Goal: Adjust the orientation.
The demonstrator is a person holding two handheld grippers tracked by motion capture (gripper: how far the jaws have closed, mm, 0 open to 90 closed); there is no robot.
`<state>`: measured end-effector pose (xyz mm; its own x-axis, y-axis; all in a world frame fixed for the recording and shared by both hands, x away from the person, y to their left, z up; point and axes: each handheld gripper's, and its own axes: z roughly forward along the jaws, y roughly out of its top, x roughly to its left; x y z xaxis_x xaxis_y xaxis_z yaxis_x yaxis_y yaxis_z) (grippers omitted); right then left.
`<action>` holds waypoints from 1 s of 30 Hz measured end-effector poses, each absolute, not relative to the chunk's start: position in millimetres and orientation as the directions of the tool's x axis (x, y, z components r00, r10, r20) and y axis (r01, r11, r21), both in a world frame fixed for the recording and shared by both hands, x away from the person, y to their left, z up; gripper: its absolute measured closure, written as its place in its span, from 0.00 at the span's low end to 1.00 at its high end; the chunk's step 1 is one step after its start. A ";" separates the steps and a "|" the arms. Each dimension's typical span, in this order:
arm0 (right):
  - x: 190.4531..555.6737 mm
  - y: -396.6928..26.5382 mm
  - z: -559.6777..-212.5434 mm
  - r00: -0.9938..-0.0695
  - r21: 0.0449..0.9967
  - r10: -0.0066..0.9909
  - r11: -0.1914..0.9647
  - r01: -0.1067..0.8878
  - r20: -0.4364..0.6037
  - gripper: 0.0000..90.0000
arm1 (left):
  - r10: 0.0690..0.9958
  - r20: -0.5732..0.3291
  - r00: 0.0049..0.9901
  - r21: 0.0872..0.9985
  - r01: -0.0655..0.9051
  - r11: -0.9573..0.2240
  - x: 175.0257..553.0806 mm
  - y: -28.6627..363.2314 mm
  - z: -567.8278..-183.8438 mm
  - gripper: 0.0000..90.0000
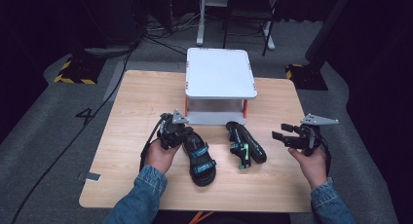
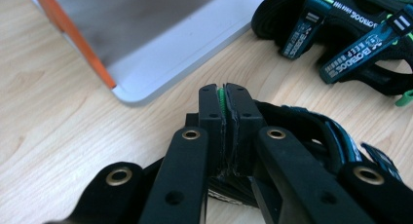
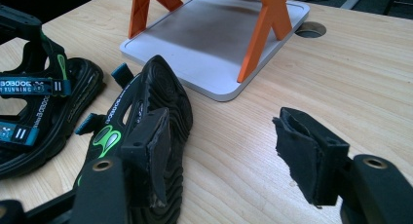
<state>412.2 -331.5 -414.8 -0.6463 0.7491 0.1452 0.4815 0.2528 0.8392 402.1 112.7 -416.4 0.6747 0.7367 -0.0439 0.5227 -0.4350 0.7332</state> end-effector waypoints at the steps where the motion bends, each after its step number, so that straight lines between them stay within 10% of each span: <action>1: 412.3 -332.0 -414.6 -0.644 0.839 0.751 0.249 0.483 0.147 0.41 | 0.740 -0.045 0.671 0.730 0.528 -0.433 401.1 114.8 -415.6 0.96; 20: 434.3 -302.9 -411.2 -0.709 0.848 0.688 0.278 0.451 0.152 0.41 | 0.741 -0.053 0.670 0.622 0.602 -0.500 341.5 160.5 -412.9 0.94; 24: 433.8 -299.9 -411.5 -0.716 0.847 0.683 0.289 0.447 0.146 0.41 | 0.746 -0.073 0.661 0.647 0.601 -0.469 349.6 159.9 -411.8 0.60; 30: 431.1 -304.9 -413.6 -0.701 0.843 0.696 0.278 0.461 0.154 0.41 | 0.714 -0.016 0.700 0.602 0.576 -0.552 372.7 141.9 -417.1 0.56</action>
